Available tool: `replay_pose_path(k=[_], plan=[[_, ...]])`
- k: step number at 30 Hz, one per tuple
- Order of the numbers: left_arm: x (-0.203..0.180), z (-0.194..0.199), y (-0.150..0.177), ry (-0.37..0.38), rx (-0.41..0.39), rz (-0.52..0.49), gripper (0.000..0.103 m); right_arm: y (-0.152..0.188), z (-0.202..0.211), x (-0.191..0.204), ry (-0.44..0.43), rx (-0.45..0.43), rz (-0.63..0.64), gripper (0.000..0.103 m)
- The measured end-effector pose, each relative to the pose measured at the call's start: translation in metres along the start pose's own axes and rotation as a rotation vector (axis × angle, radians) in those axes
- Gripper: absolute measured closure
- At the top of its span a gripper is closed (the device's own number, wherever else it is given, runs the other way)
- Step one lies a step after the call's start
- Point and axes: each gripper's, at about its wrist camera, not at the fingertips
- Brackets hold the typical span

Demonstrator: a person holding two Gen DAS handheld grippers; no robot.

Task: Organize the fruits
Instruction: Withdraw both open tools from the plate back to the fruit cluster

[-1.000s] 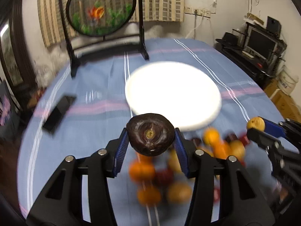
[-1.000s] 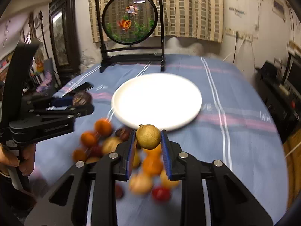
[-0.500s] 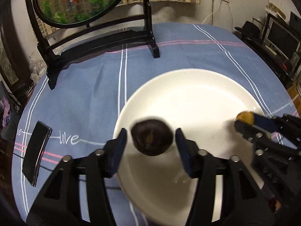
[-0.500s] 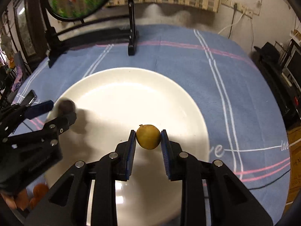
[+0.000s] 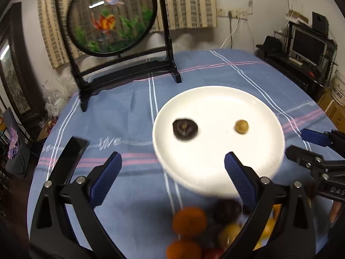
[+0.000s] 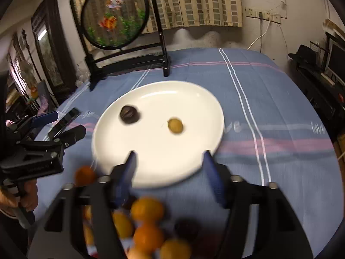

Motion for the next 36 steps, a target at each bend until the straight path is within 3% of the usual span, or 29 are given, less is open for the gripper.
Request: replay_pose_path(k=[2, 7, 9, 15, 18, 30, 36], plan=[[0.001, 0.013, 0.020, 0.012, 0.002, 0.032, 0.005, 0.019, 0.016, -0.001, -0.006, -0.017, -0.013, 0.013], [0.006, 0.036, 0.061, 0.020, 0.020, 0.101, 0.005, 0.052, 0.051, -0.009, -0.025, -0.041, -0.082, 0.011], [0.010, 0.047, 0.072, 0.018, 0.026, 0.119, 0.005, 0.065, 0.060, -0.015, -0.024, -0.034, -0.117, 0.004], [0.016, 0.076, 0.104, 0.003, 0.000, 0.163, 0.004, 0.098, 0.084, -0.029, 0.041, -0.077, -0.175, 0.004], [0.013, 0.079, 0.118, -0.003, 0.026, 0.158, 0.004, 0.111, 0.092, -0.032, 0.060, -0.083, -0.162, 0.002], [0.010, 0.073, 0.148, -0.037, 0.077, 0.158, 0.004, 0.135, 0.086, -0.020, 0.034, -0.057, -0.104, 0.001], [0.010, 0.067, 0.149, -0.007, 0.085, 0.153, 0.004, 0.134, 0.079, -0.016, 0.002, -0.034, -0.131, 0.001]])
Point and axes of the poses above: each gripper's, at about its wrist camera, not at the fingertips, and z roughly against the way its jaws point, x to its left, y to its underside, and after that the axes turned 13 degrees about y, right-handed
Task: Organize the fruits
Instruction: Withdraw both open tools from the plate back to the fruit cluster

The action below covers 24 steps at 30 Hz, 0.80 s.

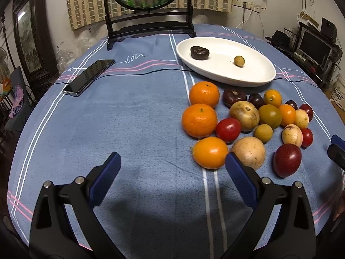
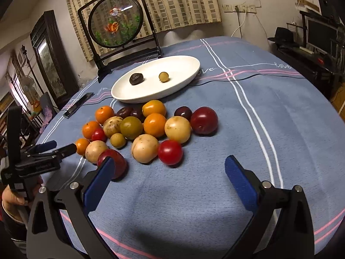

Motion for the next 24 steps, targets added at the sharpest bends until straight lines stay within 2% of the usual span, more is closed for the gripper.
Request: replay_pose_path(k=[7, 10, 13, 24], plan=[[0.003, -0.005, -0.008, 0.020, -0.019, -0.015, 0.004, 0.003, -0.008, 0.004, 0.024, 0.039, -0.003, 0.001], [0.000, -0.010, -0.005, 0.054, -0.003, -0.031, 0.004, 0.004, -0.010, 0.007, 0.030, 0.050, 0.016, 0.001], [-0.004, -0.011, -0.003, 0.058, 0.006, -0.052, 0.004, 0.005, -0.012, 0.008, 0.033, 0.062, 0.019, 0.001], [0.005, -0.019, -0.001, 0.133, 0.052, 0.003, 0.003, 0.007, -0.012, 0.010, 0.022, 0.068, 0.041, 0.001]])
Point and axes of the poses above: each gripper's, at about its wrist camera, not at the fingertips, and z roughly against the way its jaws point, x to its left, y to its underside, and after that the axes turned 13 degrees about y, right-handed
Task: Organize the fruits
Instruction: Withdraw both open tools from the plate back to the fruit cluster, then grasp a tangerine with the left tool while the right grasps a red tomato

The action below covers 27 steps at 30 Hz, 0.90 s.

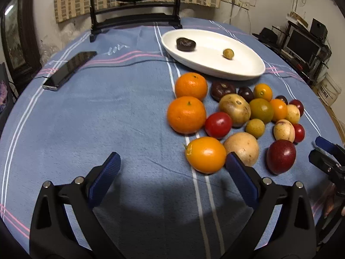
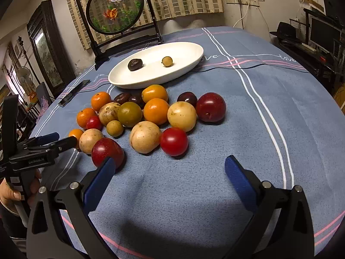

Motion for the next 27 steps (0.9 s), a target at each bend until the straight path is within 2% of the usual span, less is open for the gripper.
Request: replay_pose_path(k=[6, 9, 11, 17, 20, 23, 24, 27], plan=[[-0.009, -0.005, 0.002, 0.045, 0.030, -0.064, 0.004, 0.000, -0.003, -0.005, -0.016, 0.013, -0.033, 0.001], [-0.003, -0.008, 0.000, 0.061, 0.050, -0.033, 0.005, -0.001, -0.004, -0.006, -0.022, 0.019, -0.042, 0.001], [0.004, -0.015, -0.002, 0.049, 0.081, 0.003, 0.013, -0.001, -0.004, -0.006, -0.025, 0.021, -0.042, 0.001], [0.006, -0.013, -0.004, 0.050, 0.061, 0.002, 0.020, 0.000, -0.004, -0.006, -0.030, 0.022, -0.041, 0.001], [0.006, -0.014, -0.008, 0.051, 0.051, -0.002, 0.030, 0.000, -0.004, -0.005, -0.027, 0.026, -0.036, 0.001], [-0.006, -0.020, -0.011, 0.060, 0.049, -0.065, 0.059, -0.001, -0.004, -0.002, -0.013, 0.031, -0.013, 0.001], [-0.009, -0.021, -0.011, 0.062, 0.053, -0.080, 0.062, -0.001, -0.003, 0.001, -0.007, 0.032, 0.006, 0.001], [-0.008, -0.021, -0.010, 0.073, 0.049, -0.077, 0.062, -0.006, 0.000, 0.010, 0.014, 0.029, 0.084, 0.001]])
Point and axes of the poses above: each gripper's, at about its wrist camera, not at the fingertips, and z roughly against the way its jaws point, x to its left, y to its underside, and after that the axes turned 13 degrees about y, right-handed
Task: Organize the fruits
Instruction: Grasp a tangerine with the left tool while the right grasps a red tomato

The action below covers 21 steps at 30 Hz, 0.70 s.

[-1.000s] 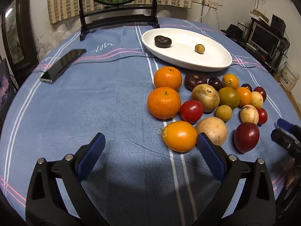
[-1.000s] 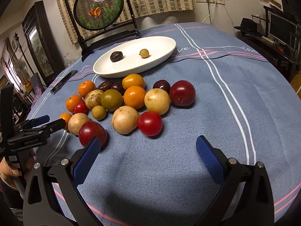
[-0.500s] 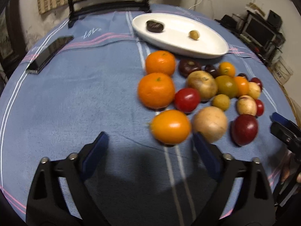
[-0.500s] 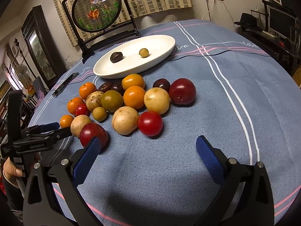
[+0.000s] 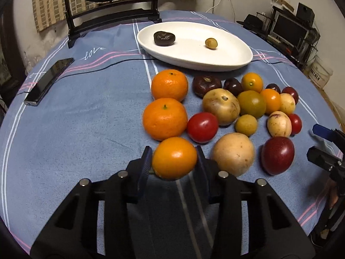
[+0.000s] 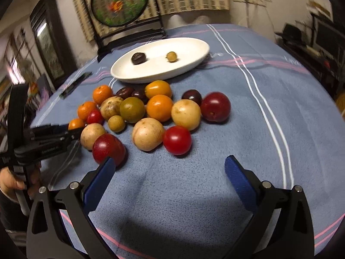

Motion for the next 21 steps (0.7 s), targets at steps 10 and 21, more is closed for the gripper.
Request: replay_pose_path(k=[10, 21], plan=[[0.000, 0.001, 0.003, 0.005, -0.005, 0.003, 0.062, -0.012, -0.025, 0.007, 0.099, 0.095, 0.131, 0.043], [-0.002, 0.001, 0.003, -0.009, 0.000, -0.010, 0.061, -0.023, -0.040, 0.018, 0.127, 0.090, 0.165, 0.070]])
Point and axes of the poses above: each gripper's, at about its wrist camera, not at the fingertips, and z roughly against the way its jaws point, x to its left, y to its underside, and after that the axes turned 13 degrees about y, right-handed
